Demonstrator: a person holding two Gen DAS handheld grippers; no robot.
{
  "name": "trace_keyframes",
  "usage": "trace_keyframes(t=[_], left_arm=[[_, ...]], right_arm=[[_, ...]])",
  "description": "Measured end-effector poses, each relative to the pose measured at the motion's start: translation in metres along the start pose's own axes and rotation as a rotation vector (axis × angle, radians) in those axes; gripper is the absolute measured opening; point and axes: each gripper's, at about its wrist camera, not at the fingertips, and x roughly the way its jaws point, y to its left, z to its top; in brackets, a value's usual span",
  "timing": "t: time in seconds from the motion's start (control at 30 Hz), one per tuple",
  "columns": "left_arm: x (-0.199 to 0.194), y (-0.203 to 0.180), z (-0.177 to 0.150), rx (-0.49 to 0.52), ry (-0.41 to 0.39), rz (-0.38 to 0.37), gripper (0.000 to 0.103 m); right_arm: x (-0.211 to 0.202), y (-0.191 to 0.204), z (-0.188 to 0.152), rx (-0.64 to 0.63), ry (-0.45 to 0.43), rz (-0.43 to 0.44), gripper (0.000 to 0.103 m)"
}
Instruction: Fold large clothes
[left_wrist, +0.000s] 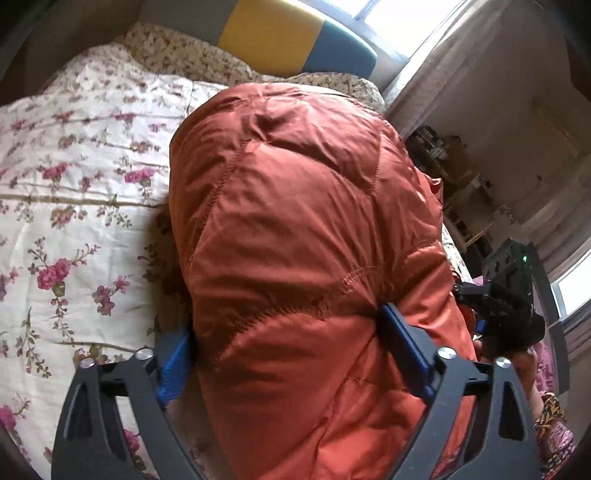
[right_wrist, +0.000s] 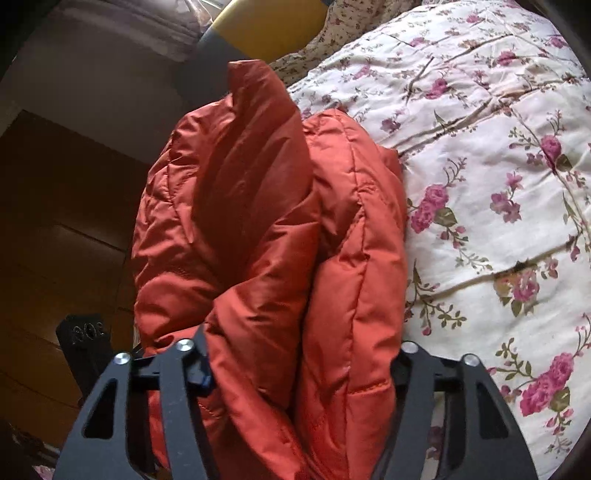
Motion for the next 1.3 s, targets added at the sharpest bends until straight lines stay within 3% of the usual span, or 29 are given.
trace_keyframes(t=[0.23,0.43,0.77,1.03,1.3], left_arm=[[-0.01,-0.007,0.002,0.039,-0.047,0.009,0.07],[-0.022,-0.016,0.009,0.095,-0.112,0.03,0.065],[-0.064,-0.021,0.025,0.18,-0.252,0.064,0.059],[-0.116,0.012,0.035,0.155,-0.355,0.096,0.059],[-0.164,0.077,0.04,0.078,-0.405,0.177,0.059]], right_arm=[[-0.014,0.017,-0.012,-0.051,-0.06,-0.014,0.045],[-0.028,0.038,-0.022,-0.104,-0.104,-0.008,0.044],[-0.043,0.07,-0.044,-0.159,-0.176,0.073,0.043],[-0.006,0.142,-0.049,-0.232,-0.182,0.137,0.043],[0.069,0.216,-0.053,-0.312,-0.118,0.176,0.043]])
